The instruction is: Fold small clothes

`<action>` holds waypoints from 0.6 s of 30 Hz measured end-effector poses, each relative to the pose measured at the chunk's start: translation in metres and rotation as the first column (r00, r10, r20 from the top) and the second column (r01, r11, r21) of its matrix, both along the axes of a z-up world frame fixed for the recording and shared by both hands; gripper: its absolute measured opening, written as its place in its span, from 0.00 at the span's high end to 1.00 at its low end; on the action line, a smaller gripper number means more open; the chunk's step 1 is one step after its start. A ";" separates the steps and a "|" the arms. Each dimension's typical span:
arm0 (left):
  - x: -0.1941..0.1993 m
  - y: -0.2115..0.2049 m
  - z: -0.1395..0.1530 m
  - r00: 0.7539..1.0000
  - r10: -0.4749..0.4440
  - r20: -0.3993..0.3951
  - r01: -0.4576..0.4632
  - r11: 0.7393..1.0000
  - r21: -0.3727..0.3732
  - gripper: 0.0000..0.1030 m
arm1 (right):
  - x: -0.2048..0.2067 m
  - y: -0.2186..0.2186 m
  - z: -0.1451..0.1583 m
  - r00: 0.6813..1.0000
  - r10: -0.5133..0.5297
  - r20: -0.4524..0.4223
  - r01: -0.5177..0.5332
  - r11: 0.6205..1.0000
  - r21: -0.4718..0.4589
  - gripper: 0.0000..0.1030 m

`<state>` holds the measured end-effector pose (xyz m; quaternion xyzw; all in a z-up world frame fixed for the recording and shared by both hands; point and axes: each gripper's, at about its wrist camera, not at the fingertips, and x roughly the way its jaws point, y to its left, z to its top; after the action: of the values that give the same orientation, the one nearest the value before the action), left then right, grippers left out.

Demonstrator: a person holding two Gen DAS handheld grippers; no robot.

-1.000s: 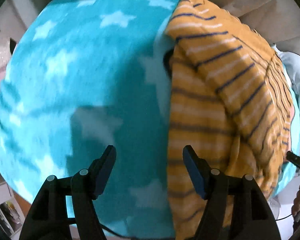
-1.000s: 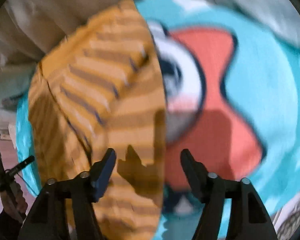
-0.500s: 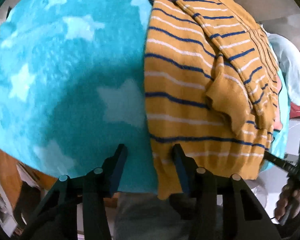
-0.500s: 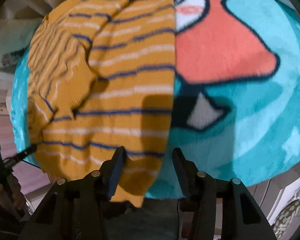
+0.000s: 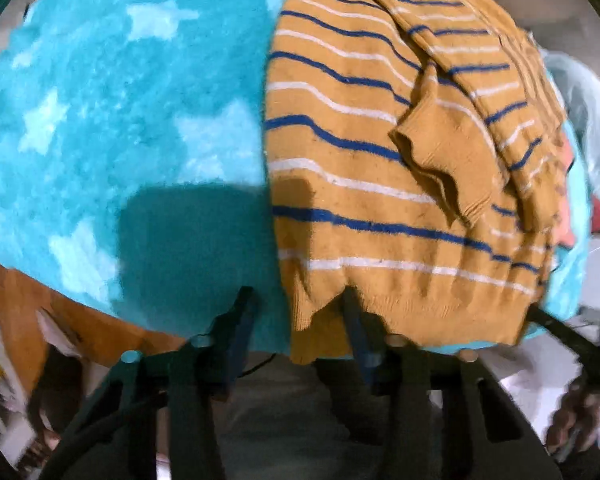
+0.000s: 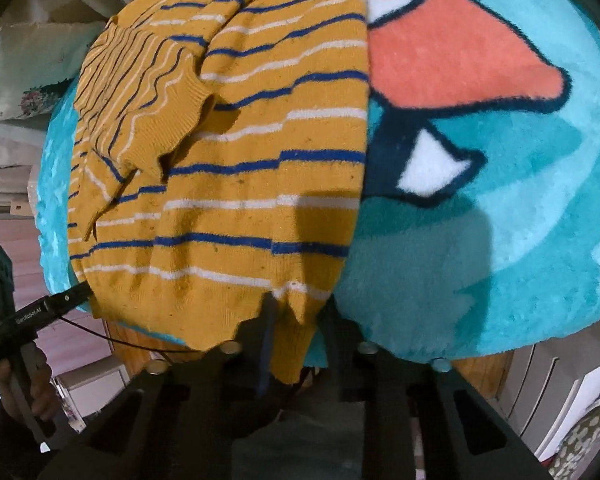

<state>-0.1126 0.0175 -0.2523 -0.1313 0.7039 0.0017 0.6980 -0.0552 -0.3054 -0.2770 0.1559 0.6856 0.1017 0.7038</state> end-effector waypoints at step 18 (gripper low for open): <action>0.031 0.022 0.061 0.994 0.095 0.052 -0.082 0.974 -0.213 0.95 | -0.003 -0.013 0.088 0.984 0.018 0.176 -0.034 0.996 0.088 0.96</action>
<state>-0.0812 0.0400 -0.1911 -0.2357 0.6718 -0.0455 0.7008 -0.0577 -0.3186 -0.1890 0.1693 0.6178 0.1553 0.7520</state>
